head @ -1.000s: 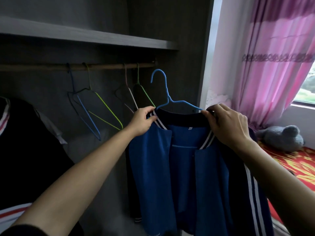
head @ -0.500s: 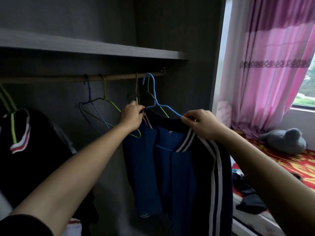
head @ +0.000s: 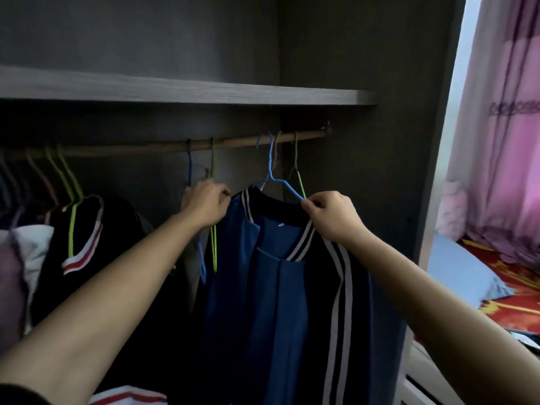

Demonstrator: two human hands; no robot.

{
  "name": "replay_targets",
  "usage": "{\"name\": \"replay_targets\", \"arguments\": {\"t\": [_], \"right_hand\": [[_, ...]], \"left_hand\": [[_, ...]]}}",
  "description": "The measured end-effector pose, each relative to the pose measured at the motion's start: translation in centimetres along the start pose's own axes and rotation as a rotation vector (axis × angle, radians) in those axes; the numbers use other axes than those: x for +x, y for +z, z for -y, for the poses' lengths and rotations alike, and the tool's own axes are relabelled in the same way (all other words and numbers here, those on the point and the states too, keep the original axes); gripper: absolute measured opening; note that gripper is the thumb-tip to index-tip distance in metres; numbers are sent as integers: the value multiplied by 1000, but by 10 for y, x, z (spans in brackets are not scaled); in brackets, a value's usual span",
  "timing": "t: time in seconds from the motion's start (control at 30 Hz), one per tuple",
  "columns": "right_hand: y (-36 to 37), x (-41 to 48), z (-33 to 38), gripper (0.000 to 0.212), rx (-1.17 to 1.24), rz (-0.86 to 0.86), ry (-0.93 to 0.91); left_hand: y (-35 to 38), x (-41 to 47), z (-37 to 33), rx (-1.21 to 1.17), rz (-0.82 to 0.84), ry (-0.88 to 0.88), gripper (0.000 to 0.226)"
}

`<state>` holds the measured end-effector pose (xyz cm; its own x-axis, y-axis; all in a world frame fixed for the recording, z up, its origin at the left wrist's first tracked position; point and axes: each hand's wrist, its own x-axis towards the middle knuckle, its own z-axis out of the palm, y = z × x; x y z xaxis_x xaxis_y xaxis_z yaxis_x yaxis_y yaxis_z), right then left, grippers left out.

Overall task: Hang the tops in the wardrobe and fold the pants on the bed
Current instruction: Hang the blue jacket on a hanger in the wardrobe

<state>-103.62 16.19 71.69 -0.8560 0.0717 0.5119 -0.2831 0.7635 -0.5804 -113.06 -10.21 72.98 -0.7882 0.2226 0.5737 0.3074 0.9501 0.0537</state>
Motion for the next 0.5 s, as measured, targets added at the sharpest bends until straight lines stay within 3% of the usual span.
{"name": "replay_targets", "arguments": {"t": [0.17,0.33,0.5], "right_hand": [[8,39,17,28,62,23,-31],[15,70,30,30,103,55,-12],[39,85,35,28,102,167,58]], "left_hand": [[-15,21,15,135,-14,-112,42],[-26,39,20,227,-107,-86,88],[-26,45,18,229,-88,-145,89]]}}
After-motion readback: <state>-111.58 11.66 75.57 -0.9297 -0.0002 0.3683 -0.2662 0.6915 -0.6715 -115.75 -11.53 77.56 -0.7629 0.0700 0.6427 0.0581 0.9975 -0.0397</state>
